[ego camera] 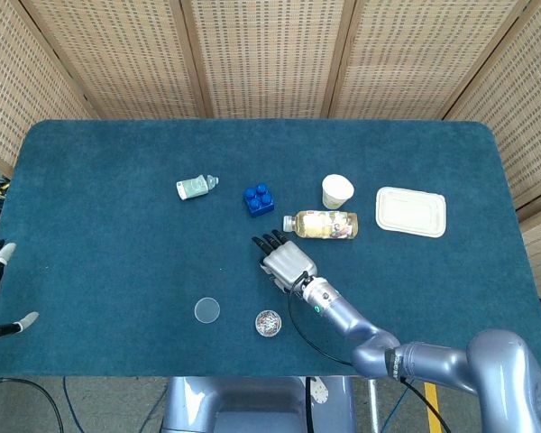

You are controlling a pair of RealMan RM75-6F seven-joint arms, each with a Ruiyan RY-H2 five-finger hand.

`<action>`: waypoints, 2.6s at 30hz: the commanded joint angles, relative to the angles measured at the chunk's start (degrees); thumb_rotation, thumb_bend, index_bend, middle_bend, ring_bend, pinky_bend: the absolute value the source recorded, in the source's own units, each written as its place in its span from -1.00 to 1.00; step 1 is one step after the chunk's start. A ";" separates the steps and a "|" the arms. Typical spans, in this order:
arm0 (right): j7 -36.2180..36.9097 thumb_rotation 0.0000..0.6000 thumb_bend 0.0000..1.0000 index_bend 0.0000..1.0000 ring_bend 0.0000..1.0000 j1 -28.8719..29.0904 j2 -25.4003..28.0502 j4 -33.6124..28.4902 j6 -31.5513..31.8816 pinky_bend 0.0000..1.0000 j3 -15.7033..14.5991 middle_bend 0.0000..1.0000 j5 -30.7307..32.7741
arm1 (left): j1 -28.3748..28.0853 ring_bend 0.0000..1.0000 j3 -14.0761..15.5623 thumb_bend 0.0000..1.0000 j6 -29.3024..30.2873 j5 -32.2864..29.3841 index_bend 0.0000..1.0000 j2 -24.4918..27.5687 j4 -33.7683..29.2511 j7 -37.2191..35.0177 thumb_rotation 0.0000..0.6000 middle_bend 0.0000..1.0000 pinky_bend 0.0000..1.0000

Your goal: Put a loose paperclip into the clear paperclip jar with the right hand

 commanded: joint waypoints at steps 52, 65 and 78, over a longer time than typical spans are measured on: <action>8.79 1.00 -0.24 0.37 -1.00 -3.22 -6.06 11.00 4.78 -1.00 -3.94 -1.00 -7.19 | -0.29 -1.00 0.50 -1.00 0.28 -0.03 -1.00 -0.54 -0.37 1.17 1.00 -1.00 -1.00; 8.31 1.00 -0.17 0.40 -1.00 -3.59 -7.40 12.72 5.27 -1.00 -3.05 -1.00 -7.57 | -0.26 -1.00 0.52 -1.00 0.37 0.11 -1.00 -0.31 -0.33 0.67 1.00 -1.00 -1.00; 8.79 1.00 -0.17 0.42 -1.00 -4.02 -5.98 10.07 6.51 -1.00 -2.29 -1.00 -9.16 | -0.28 -1.00 0.60 -1.00 0.36 0.27 -1.00 -0.30 -0.36 0.68 1.00 -1.00 -1.00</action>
